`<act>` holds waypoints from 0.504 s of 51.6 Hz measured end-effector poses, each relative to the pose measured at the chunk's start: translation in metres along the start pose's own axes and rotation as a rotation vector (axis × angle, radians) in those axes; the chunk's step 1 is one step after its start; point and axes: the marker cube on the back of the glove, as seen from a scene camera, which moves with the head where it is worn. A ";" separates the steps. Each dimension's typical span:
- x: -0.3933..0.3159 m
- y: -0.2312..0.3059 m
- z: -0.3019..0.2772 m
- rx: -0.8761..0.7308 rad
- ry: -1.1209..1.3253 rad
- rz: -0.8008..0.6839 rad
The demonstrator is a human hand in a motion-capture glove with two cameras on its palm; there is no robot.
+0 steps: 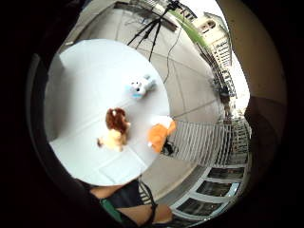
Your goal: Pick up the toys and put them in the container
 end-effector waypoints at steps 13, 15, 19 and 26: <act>0.048 0.022 0.026 -0.043 -0.003 -0.006; 0.053 0.024 0.031 -0.047 -0.012 -0.009; 0.053 0.033 0.042 -0.075 -0.029 0.093; 0.064 0.038 0.074 -0.064 -0.056 0.035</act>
